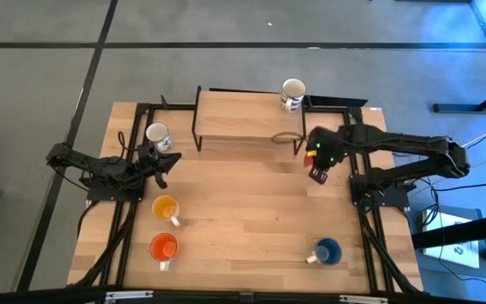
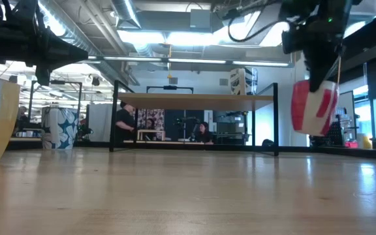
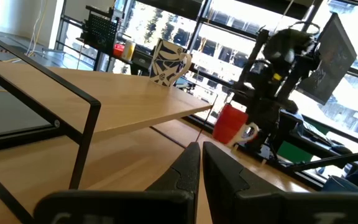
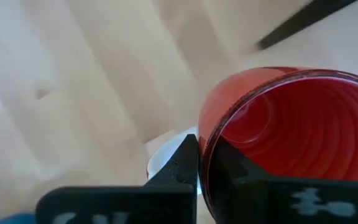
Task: Place coffee mugs
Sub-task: Put the red mug on the shelf
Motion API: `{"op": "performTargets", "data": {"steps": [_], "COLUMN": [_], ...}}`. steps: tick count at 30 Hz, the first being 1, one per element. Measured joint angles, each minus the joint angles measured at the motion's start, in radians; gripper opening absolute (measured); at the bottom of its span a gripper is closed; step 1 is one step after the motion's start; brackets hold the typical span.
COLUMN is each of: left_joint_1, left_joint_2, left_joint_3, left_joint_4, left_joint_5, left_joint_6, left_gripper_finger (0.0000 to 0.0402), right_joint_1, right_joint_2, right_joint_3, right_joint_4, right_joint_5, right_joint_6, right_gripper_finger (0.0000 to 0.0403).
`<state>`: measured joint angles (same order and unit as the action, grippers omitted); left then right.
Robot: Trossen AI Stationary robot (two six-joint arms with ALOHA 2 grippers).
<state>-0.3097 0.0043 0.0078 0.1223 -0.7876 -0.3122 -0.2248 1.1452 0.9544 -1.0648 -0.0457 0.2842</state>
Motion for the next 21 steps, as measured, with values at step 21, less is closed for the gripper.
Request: {"op": "performTargets", "data": {"steps": [21], "left_joint_1": [0.000], "left_joint_2": [0.000], "left_joint_3": [0.000], "left_joint_4": [-0.016], "left_joint_5": [0.000], "left_joint_6": [0.007], "left_gripper_finger": [0.0014], "right_joint_1": [0.244], "right_joint_2": [0.506], "right_joint_3": [0.354], "right_joint_4": [0.170], "right_joint_5": [0.013], "right_joint_6": [-0.009], "right_gripper_finger": [0.0001]}}
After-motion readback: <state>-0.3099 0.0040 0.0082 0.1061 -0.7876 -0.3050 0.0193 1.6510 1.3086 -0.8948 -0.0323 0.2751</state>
